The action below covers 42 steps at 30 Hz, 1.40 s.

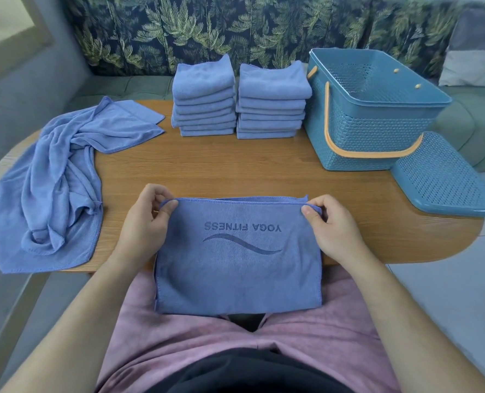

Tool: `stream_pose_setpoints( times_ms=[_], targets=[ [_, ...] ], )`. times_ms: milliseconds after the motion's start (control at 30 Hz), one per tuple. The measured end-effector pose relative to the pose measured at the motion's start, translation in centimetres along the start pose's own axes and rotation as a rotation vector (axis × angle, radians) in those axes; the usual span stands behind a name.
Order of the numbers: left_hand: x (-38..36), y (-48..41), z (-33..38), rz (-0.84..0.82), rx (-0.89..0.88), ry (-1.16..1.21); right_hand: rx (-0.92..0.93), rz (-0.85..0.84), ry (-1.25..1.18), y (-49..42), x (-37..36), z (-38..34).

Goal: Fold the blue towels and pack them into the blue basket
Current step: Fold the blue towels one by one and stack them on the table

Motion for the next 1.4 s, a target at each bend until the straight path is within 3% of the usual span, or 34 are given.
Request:
stream_pose_setpoints(
  times_ms=[167, 600, 1033, 1400],
  targets=[
    [0.1, -0.1, -0.1, -0.017, 0.024, -0.022, 0.009, 0.016, -0.116, 0.0, 0.5, -0.3],
    [0.2, -0.1, -0.1, -0.001, 0.021, -0.038, 0.049, 0.024, -0.139, -0.6, 0.4, 0.4],
    [0.2, -0.2, -0.2, 0.000, 0.032, -0.050, -0.063, -0.014, -0.340, -0.7, 0.1, -0.5],
    [1.8, -0.1, 2.3, 0.029, 0.049, -0.067, -0.002, 0.055, -0.228, -0.6, 1.9, -2.1]
  ],
)
Point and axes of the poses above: each hand's wrist, its own y-axis away from the middle knuckle, its own x-axis out of the back of the hand, z = x × y, the point moved 3 cm from there along -y, towards the middle knuckle, and after that the axes turned 4 degrees about -y, right-handed, at the moved point
